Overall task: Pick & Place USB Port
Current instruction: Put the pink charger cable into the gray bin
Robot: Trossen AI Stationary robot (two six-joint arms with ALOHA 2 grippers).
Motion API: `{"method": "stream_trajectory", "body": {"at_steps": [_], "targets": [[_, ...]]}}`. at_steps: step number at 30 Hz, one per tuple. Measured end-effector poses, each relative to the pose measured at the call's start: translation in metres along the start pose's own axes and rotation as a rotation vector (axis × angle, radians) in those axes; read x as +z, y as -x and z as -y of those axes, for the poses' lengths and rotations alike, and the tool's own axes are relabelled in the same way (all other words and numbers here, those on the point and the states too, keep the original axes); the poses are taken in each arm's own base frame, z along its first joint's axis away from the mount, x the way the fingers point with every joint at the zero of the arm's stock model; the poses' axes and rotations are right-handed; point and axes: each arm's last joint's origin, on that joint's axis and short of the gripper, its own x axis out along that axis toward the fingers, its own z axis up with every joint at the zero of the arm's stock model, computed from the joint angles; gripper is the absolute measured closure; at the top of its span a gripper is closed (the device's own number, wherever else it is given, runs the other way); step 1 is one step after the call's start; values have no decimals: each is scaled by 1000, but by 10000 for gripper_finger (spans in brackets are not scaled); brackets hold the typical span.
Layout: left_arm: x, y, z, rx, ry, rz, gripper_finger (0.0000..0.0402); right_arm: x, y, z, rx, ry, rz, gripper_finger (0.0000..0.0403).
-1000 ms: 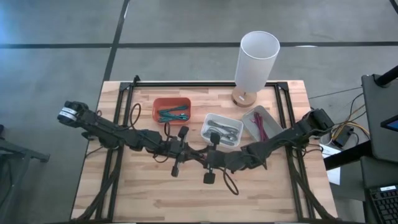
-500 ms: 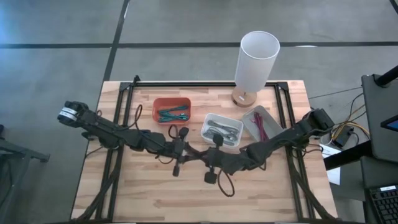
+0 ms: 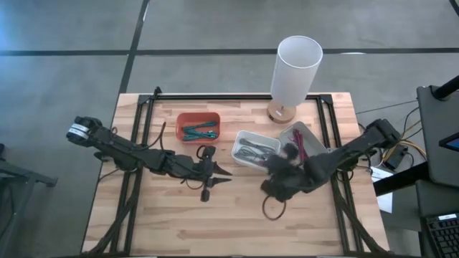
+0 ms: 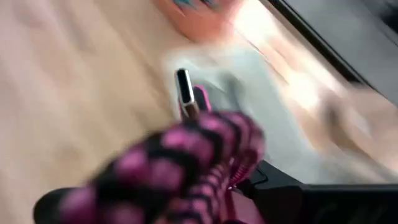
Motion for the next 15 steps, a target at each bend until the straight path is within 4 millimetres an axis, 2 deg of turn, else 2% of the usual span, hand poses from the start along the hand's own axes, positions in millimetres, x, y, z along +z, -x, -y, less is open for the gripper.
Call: {"method": "stream_trajectory", "body": {"at_steps": [7,15], "targets": [[0,0,0,0,0,1,325,-18,21,51,-317,-118,-206,378],[0,0,0,1,0,0,325,-43,14,77,-369,-185,-322,378]]}}
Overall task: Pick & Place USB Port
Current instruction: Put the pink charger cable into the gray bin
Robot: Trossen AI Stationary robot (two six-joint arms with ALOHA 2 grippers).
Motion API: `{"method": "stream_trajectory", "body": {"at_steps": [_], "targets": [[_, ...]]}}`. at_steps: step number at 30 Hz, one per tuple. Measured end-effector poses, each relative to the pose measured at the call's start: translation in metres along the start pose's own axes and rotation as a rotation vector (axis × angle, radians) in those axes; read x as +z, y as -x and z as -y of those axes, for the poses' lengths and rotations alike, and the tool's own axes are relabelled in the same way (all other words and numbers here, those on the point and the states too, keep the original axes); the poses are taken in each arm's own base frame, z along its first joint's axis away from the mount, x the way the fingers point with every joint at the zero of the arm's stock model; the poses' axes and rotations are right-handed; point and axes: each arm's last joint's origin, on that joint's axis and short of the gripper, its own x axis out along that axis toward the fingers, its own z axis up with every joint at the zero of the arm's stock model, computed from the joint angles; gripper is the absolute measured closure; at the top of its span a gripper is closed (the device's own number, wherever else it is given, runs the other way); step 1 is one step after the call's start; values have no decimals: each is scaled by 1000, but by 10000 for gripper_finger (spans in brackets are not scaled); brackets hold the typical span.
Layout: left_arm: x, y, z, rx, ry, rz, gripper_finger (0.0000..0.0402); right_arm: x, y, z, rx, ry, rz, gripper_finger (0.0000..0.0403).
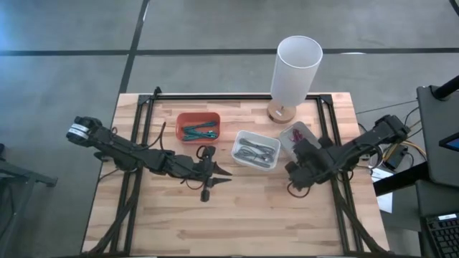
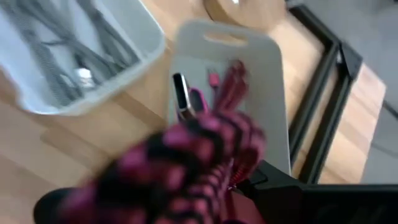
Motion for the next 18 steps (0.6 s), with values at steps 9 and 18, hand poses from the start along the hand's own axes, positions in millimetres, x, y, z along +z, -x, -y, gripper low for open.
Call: {"method": "stream_trajectory", "body": {"at_steps": [9,18], "targets": [[0,0,0,1,-1,-4,326,-19,-32,27,-75,-97,-74,378],[0,0,0,2,-6,-4,326,-28,-44,41,-75,-159,-60,378]]}}
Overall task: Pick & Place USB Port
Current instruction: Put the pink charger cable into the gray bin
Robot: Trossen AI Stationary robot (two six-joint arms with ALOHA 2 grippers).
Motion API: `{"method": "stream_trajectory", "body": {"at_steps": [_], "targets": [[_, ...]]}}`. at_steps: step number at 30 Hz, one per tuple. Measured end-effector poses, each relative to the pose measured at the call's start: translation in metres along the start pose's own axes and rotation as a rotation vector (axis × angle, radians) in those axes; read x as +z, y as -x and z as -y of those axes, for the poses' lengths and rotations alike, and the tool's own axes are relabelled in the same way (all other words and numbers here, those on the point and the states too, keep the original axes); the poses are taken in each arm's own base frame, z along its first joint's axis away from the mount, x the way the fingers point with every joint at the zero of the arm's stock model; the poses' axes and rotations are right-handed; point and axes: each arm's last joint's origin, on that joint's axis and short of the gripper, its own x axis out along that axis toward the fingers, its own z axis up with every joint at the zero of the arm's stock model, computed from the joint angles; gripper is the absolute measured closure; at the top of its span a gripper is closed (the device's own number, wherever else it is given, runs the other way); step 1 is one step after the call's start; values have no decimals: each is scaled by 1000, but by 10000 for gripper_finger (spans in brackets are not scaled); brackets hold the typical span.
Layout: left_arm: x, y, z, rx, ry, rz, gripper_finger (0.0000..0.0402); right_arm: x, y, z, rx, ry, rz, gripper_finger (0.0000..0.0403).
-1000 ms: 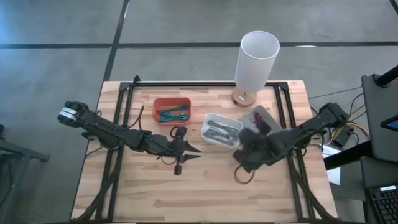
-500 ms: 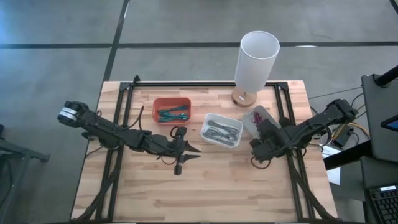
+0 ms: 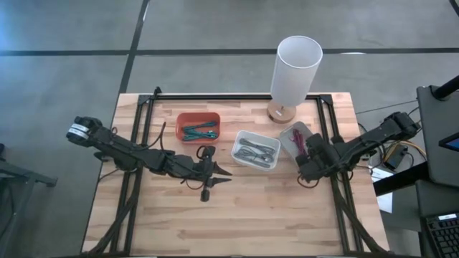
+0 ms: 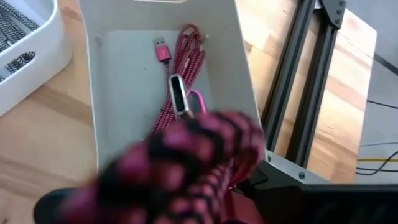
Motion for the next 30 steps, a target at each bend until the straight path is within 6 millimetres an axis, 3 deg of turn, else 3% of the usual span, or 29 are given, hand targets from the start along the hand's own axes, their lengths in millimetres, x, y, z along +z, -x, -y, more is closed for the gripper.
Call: {"method": "stream_trajectory", "body": {"at_steps": [9,21,25,30], "targets": [[0,0,0,0,0,0,326,-12,-23,-4,7,-18,39,378],[0,0,0,-1,1,0,326,-9,-27,-6,30,-71,250,374],[0,0,0,-1,6,0,326,-12,-37,-11,78,-148,403,365],[0,0,0,-1,5,-2,326,-22,-54,-11,90,-201,387,362]]}}
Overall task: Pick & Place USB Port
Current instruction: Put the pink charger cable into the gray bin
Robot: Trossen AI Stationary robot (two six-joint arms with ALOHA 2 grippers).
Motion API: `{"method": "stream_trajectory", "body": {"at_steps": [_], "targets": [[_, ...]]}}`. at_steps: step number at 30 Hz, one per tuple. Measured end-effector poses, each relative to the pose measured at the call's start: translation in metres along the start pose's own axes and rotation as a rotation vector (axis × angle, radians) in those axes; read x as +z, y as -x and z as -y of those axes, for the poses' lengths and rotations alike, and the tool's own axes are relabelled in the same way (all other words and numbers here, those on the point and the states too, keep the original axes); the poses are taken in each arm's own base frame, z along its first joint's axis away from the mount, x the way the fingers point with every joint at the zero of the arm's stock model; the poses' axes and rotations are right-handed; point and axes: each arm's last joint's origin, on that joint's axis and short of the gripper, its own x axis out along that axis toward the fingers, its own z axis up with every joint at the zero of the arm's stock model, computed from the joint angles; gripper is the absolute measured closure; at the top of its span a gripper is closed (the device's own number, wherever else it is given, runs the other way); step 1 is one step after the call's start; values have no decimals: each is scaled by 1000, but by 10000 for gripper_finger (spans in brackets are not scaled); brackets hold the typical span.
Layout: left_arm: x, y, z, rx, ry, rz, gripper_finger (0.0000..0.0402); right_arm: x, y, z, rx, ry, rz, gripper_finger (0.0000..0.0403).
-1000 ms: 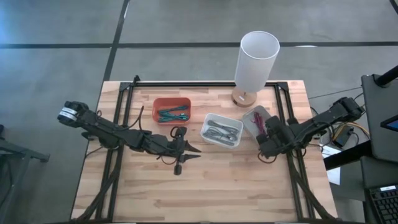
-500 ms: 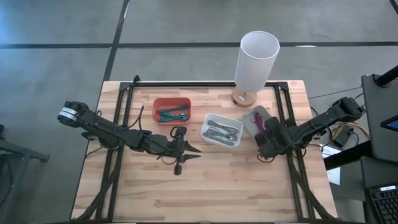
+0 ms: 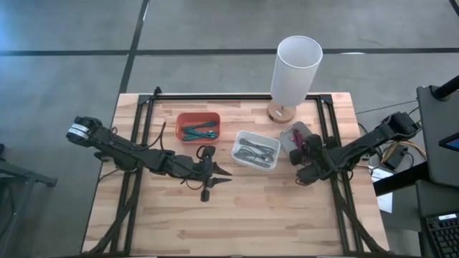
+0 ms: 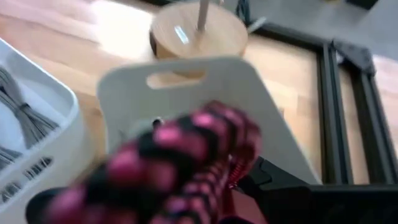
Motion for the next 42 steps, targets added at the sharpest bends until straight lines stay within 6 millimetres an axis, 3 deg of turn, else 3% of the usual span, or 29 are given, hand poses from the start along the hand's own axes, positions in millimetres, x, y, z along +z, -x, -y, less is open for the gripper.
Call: {"method": "stream_trajectory", "body": {"at_steps": [11,21,33,42], "targets": [[-1,0,0,1,-3,-14,326,-23,-18,8,11,-24,-26,352],[-1,0,0,1,-3,-13,326,-26,-20,8,15,-2,-57,291],[-1,0,0,2,-3,-13,326,-1,3,-15,103,159,-91,228],[-1,0,0,1,-3,-13,326,24,22,-16,67,184,-90,222]]}}
